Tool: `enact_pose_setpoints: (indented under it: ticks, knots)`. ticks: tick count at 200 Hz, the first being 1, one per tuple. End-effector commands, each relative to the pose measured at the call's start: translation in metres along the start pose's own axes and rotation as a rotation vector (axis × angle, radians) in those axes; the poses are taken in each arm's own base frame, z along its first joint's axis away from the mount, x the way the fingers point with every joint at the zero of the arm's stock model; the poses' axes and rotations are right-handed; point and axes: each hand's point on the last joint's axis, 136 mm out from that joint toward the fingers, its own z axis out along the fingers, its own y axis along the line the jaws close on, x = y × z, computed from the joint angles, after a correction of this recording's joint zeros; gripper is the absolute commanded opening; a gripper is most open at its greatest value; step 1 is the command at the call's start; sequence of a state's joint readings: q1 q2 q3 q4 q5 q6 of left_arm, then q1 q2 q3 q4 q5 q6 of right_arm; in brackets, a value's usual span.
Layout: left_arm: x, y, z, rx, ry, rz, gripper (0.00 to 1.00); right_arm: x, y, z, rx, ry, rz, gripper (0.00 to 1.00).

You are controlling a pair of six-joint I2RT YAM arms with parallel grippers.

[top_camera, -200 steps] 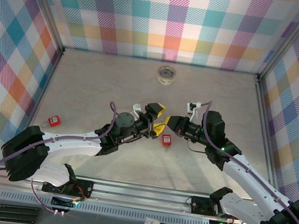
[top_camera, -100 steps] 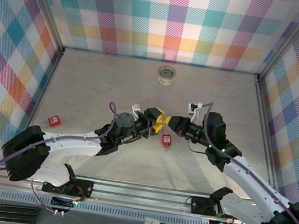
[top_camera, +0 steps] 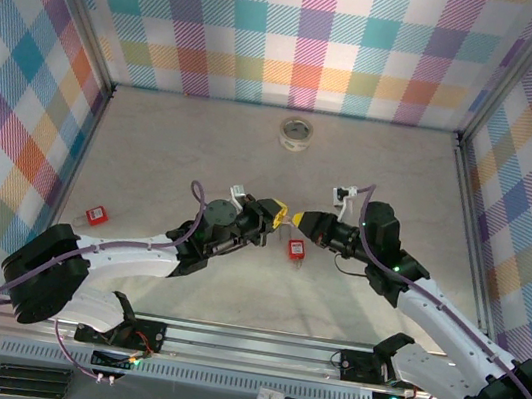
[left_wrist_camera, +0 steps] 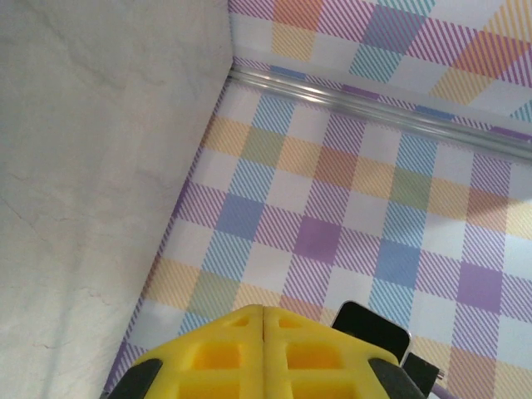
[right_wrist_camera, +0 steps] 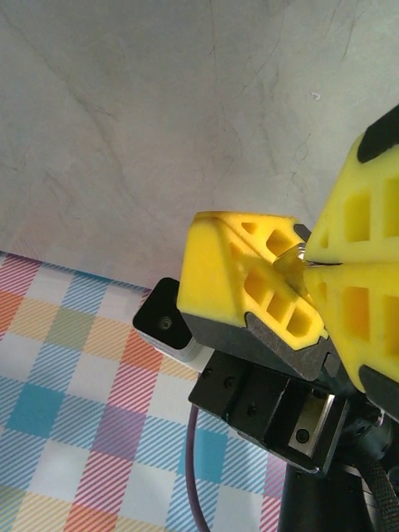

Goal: Unlock with the key

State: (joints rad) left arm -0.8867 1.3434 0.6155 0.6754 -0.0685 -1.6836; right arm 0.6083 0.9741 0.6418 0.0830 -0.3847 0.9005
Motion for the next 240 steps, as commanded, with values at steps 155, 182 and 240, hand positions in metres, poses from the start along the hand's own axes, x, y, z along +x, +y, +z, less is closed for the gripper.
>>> enact_pose_setpoints:
  ticks: [155,182,240]
  knots:
    - [0.040,-0.058,-0.019,0.051,0.194,0.860,0.00,0.006,0.043,-0.011,-0.381,0.044,0.040,0.75]
    - [0.041,-0.055,-0.018,0.041,0.190,0.875,0.00,0.008,0.051,-0.014,-0.416,0.048,0.015,0.73]
    - [0.038,-0.044,-0.013,-0.048,0.183,0.946,0.00,0.011,0.063,-0.025,-0.449,0.046,-0.026,0.72]
